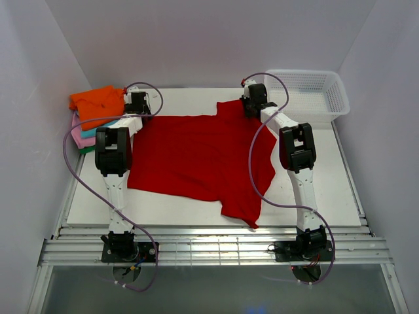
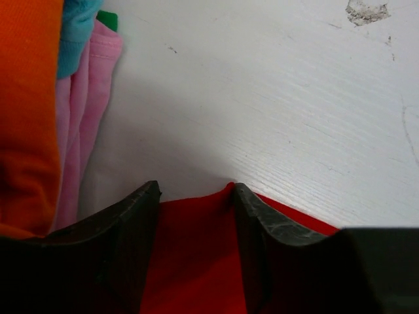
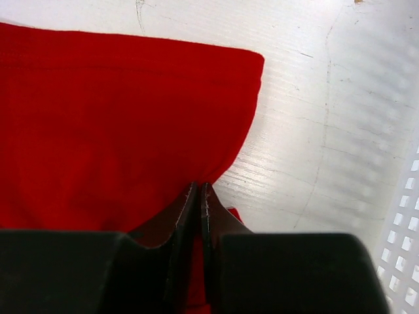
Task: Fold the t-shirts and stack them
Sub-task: Fold the tshirt
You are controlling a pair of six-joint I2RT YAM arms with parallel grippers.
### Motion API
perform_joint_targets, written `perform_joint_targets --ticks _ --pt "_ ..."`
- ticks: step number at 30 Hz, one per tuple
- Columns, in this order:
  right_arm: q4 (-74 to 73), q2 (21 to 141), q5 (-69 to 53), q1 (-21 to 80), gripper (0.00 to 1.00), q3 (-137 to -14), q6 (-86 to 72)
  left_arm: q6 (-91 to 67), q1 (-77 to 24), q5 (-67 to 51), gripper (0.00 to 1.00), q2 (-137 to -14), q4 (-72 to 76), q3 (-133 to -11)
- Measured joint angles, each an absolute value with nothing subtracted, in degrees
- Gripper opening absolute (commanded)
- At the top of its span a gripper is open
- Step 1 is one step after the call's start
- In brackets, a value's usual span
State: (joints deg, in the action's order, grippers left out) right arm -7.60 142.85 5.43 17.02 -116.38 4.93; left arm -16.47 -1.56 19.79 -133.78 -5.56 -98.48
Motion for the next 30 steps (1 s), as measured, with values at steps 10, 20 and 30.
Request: perform_joint_targets --ticks 10,20,30 --pt "-7.6 142.8 5.5 17.2 0.11 -116.4 5.0 -17.1 -1.5 20.6 0.05 -133.8 -5.8 -98.5" --pt "-10.0 139.1 4.9 17.4 0.08 -113.3 5.0 -17.0 -1.5 20.1 0.05 -131.9 -3.3 -94.9" --pt "-10.5 125.6 3.2 17.8 0.08 -104.0 5.0 -17.3 -1.6 18.6 0.06 -122.2 1.7 -82.5"
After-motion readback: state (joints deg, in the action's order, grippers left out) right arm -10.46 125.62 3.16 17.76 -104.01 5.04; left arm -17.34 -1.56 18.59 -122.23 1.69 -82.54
